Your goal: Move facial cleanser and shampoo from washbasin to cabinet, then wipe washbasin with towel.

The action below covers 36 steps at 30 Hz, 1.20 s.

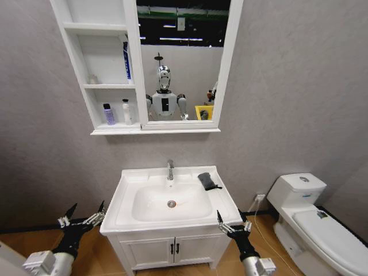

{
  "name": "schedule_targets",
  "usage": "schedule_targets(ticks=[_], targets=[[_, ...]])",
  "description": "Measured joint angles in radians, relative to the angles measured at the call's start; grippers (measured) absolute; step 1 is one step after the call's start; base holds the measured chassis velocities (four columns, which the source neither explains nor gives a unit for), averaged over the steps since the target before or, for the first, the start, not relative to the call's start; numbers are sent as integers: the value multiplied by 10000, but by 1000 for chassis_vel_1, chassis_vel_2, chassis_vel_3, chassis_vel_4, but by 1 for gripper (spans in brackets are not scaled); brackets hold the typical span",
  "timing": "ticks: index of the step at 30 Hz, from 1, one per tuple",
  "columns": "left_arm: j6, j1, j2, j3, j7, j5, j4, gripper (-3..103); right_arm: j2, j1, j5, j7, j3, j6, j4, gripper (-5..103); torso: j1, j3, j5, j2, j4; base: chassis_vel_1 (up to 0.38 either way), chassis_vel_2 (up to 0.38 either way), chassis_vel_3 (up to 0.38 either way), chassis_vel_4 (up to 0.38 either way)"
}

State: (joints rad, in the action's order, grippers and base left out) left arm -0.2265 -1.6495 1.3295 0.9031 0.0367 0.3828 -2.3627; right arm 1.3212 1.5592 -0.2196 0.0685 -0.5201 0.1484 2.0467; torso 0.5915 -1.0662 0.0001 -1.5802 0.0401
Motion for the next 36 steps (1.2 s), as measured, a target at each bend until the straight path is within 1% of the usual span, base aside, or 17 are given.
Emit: schedule_targets(ticks=[2, 3, 5, 6, 7, 8, 9, 11, 12, 15, 17, 19, 20, 23, 27, 29, 36], targets=[[0, 30, -18, -17, 0, 12, 16, 100, -122, -772, -216, 74, -87, -506, -315, 100, 0, 0, 2, 1, -5, 0, 0, 0, 0], [0, 30, -18, -17, 0, 12, 16, 100, -122, -772, -216, 74, -87, -506, -315, 100, 0, 0, 2, 1, -5, 0, 0, 0, 0], [0, 53, -28, -30, 7, 23, 31, 100, -322, -1645, -732, 193, -279, -1132, -706, 100, 2, -1, -1, 1, -11, 0, 0, 0, 0], [0, 61, -36, -37, 6, 30, 37, 100, -429, -2077, -1028, 290, -343, -1427, -914, 100, 2, -2, 1, 1, -1, 0, 0, 0, 0], [0, 61, -36, -37, 6, 30, 37, 100, -429, -2077, -1028, 290, -343, -1427, -914, 100, 2, -2, 1, 1, -1, 0, 0, 0, 0], [-3, 76, -47, -48, 7, 42, 45, 100, -696, -3276, -1547, 425, -295, -1947, -1499, 100, 2, -2, 0, 1, -1, 0, 0, 0, 0], [-3, 76, -47, -48, 7, 42, 45, 100, -696, -3276, -1547, 425, -295, -1947, -1499, 100, 2, -2, 0, 1, -1, 0, 0, 0, 0], [-6, 92, -55, -57, 7, 52, 56, 100, -1002, -4885, -1824, 432, 65, -2349, -2469, 100, 3, -3, -2, 2, -10, 0, 0, 0, 0], [-6, 92, -55, -57, 7, 52, 56, 100, -1002, -4885, -1824, 432, 65, -2349, -2469, 100, 3, -3, -2, 2, -10, 0, 0, 0, 0], [-13, 110, -67, -68, 18, 61, 68, 100, -1100, -6906, -1876, 242, 802, -2602, -4444, 100, 4, -4, 0, 3, -1, 0, 0, 0, 0], [-15, 115, -70, -73, 15, 64, 70, 100, -1049, -7413, -1878, 202, 1011, -2617, -4993, 100, 3, -4, 4, 3, -2, 0, 0, 0, 0], [-18, 123, -74, -77, 19, 70, 75, 100, -776, -8789, -1963, 34, 1631, -2608, -6556, 100, 3, -2, -7, 2, -8, 0, 0, 0, 0], [-18, 123, -74, -77, 19, 70, 75, 100, -776, -8789, -1963, 34, 1631, -2608, -6556, 100, 3, -2, -7, 2, -8, 0, 0, 0, 0], [-22, 130, -79, -81, 25, 76, 80, 100, -364, -10066, -1978, -228, 2212, -2512, -8624, 100, 5, -2, -2, 3, -7, 0, 0, 0, 0], [-24, 134, -81, -83, 26, 79, 81, 100, -146, -10533, -1828, -276, 2453, -2509, -9770, 100, 4, -3, 2, 3, -8, 0, 0, 0, 0], [-25, 138, -83, -86, 27, 81, 84, 100, -99, -10786, -1213, -432, 2473, -2536, -10669, 100, 3, -1, -1, 3, -3, 0, 0, 0, 0], [-29, 143, -86, -91, 29, 86, 90, 100, -330, -10818, -1500, -751, 2777, -2773, -11135, 100, 1, 0, 0, 2, -3, 0, 0, 0, 0]])
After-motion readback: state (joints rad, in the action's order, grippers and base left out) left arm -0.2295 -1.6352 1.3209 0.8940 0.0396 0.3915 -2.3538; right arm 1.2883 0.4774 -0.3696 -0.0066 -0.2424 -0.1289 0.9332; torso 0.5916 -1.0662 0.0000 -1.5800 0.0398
